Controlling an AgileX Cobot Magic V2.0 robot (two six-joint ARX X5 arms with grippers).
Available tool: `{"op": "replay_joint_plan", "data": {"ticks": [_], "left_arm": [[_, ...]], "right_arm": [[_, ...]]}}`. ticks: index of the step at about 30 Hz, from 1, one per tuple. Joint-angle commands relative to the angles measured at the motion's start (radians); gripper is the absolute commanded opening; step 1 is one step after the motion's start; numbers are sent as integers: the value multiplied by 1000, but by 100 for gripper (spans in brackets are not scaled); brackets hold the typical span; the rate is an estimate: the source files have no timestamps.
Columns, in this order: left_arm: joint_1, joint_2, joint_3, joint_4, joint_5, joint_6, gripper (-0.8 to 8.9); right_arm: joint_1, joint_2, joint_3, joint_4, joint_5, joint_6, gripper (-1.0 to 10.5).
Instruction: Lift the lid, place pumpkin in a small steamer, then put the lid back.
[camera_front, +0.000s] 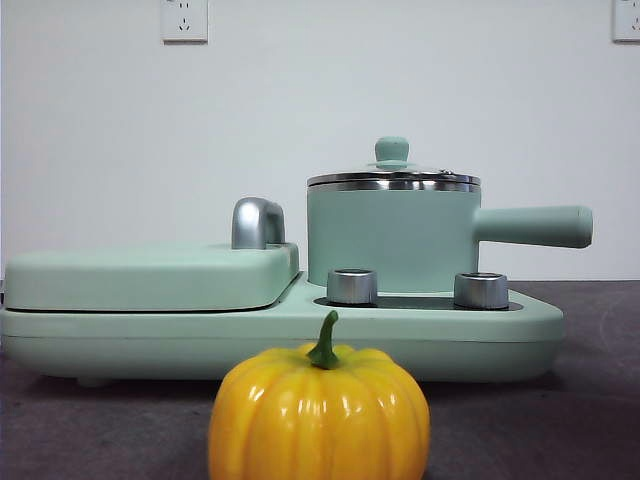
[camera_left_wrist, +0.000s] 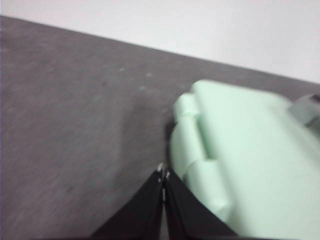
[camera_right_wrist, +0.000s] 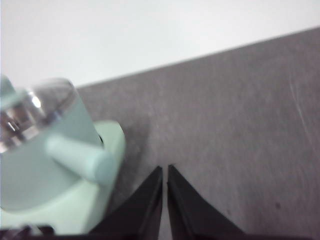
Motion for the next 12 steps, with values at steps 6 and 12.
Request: {"op": "replay_joint_plan", "data": {"ticks": [6,12], "left_arm": [[-58,269,227,-42,142,-34,8],[-105,481,486,-207,248,-12,8]], "right_arm": [[1,105,227,-113,-58,20,15],[1,224,436,-317,-201,16,15]]}}
